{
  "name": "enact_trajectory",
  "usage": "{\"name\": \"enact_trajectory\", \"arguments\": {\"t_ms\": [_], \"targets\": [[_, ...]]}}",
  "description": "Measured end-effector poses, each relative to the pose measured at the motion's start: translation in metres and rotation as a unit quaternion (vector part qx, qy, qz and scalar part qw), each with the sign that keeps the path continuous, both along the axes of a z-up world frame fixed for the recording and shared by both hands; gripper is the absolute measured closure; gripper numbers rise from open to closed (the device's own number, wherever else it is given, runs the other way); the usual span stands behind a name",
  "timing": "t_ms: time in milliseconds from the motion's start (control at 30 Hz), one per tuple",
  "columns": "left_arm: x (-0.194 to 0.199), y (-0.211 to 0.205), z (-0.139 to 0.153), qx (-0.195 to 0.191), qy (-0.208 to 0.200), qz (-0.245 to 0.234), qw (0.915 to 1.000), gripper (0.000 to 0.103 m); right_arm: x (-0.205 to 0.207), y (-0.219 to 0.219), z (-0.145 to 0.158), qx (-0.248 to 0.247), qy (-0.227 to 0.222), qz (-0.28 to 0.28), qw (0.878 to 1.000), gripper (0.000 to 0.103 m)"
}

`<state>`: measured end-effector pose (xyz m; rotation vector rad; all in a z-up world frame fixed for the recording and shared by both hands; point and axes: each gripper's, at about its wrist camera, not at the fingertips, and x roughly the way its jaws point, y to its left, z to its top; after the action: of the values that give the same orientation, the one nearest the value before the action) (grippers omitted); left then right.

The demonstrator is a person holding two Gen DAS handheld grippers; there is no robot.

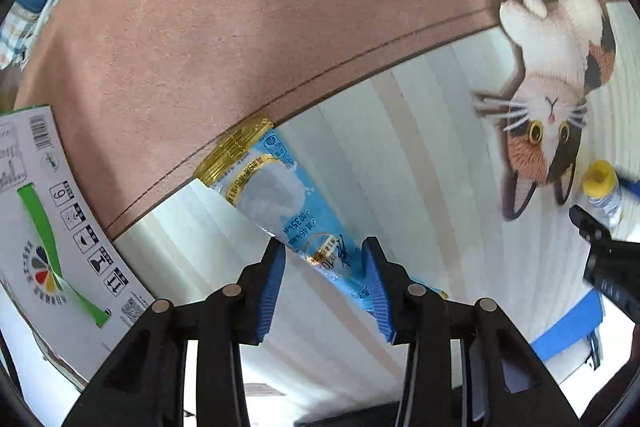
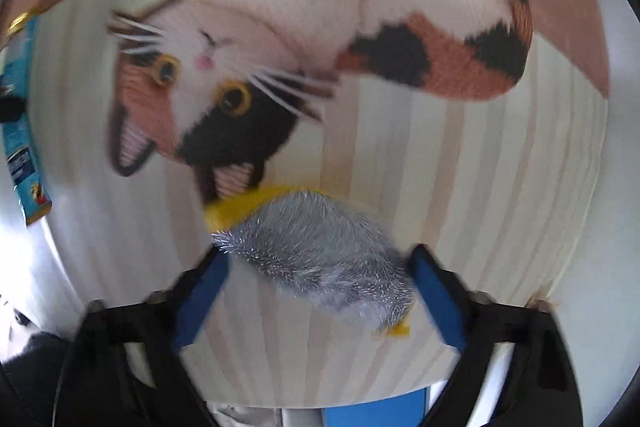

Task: Organize soft objects
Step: 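Grasp the blue Nestle tube with the left tool while the right tool grasps the silver glitter pouch, then carry the tube and glitter pouch into the box and release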

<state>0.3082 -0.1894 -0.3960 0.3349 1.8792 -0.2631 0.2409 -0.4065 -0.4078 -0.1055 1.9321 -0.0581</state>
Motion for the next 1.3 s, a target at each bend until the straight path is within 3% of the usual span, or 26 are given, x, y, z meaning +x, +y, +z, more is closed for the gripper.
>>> {"name": "enact_trajectory", "arguments": {"t_ms": [33,67,100,167,200,233,267,433,600,667,700,733,833,1067,1300], "targets": [[-0.002,0.000,0.002,-0.002,-0.010,0.009,0.9999,0.064,0.001,-0.011,-0.002,0.026,0.001,-0.052,0.998,0.058],[-0.004,0.007,0.004,-0.006,-0.014,0.016,0.9998,0.063,-0.001,-0.025,-0.002,0.072,0.000,-0.135,0.988,0.060],[-0.009,0.012,0.007,-0.011,-0.013,0.021,0.9996,0.062,-0.002,-0.034,-0.002,0.102,-0.002,-0.185,0.978,0.060],[-0.008,0.018,0.008,-0.022,-0.002,0.033,0.9992,0.062,-0.005,-0.047,0.004,0.149,-0.020,-0.250,0.957,0.056],[-0.006,0.025,0.008,-0.028,0.002,0.042,0.9987,0.062,-0.005,-0.050,0.011,0.151,-0.033,-0.253,0.955,0.049],[-0.007,0.029,0.008,-0.037,0.009,0.056,0.9977,0.058,-0.005,-0.050,0.015,0.140,-0.039,-0.243,0.959,0.033],[-0.007,0.037,0.006,-0.045,0.015,0.069,0.9965,0.055,-0.004,-0.049,0.019,0.127,-0.045,-0.232,0.963,0.026],[-0.027,0.055,-0.005,-0.073,0.048,0.129,0.9878,0.041,0.003,-0.045,0.018,0.107,-0.052,-0.213,0.970,0.026],[-0.058,0.051,-0.026,-0.059,0.046,0.116,0.9904,0.042,0.005,-0.032,0.012,0.086,-0.054,-0.204,0.974,0.026],[-0.064,0.040,-0.025,-0.043,0.026,0.107,0.9930,0.052,0.006,-0.027,0.012,0.079,-0.057,-0.196,0.976,0.029],[-0.070,0.036,-0.023,-0.030,0.009,0.095,0.9949,0.065,0.006,-0.022,0.013,0.072,-0.061,-0.191,0.977,0.034],[-0.077,0.026,-0.019,-0.025,-0.003,0.088,0.9958,0.074,0.007,-0.018,0.014,0.060,-0.065,-0.187,0.978,0.048],[-0.091,0.027,-0.016,-0.024,-0.017,0.065,0.9974,0.084,0.007,-0.006,0.014,0.033,-0.076,-0.173,0.981,0.050],[-0.121,0.040,0.015,-0.042,-0.057,0.061,0.9957,0.088,-0.003,0.029,0.036,0.052,-0.098,-0.179,0.978,0.058],[-0.152,0.079,0.071,-0.084,-0.111,0.090,0.9862,0.088,0.003,0.067,0.103,0.107,-0.151,-0.151,0.971,0.058]]}}
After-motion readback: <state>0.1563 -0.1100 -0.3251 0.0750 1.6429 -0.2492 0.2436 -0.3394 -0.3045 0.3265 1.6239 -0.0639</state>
